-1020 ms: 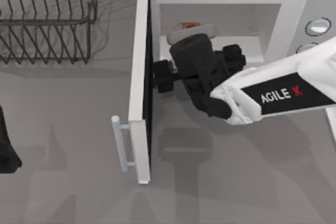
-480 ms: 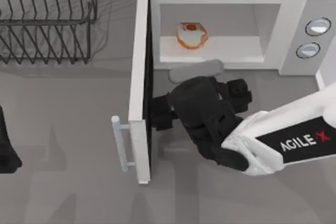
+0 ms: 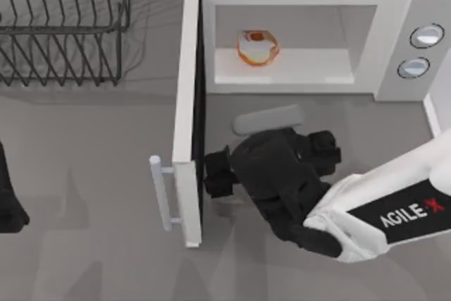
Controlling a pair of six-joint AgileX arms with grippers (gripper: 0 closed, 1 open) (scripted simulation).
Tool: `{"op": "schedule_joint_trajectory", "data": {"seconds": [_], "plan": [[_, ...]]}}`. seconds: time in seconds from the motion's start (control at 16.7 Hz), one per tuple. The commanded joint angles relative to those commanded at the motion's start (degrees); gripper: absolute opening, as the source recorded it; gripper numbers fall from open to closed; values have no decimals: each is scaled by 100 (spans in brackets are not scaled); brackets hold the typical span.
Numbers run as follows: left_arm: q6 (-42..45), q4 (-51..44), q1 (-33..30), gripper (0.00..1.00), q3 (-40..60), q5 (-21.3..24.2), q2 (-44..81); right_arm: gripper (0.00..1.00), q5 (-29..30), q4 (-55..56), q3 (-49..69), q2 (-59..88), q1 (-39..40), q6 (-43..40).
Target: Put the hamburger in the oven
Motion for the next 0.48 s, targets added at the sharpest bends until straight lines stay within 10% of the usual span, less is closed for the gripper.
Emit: {"op": "schedule_joint_trajectory", "data": {"seconds": [0.48], "plan": [[0, 0, 0, 100, 0, 0, 0, 100, 61, 23, 252, -311, -51, 3]]}}
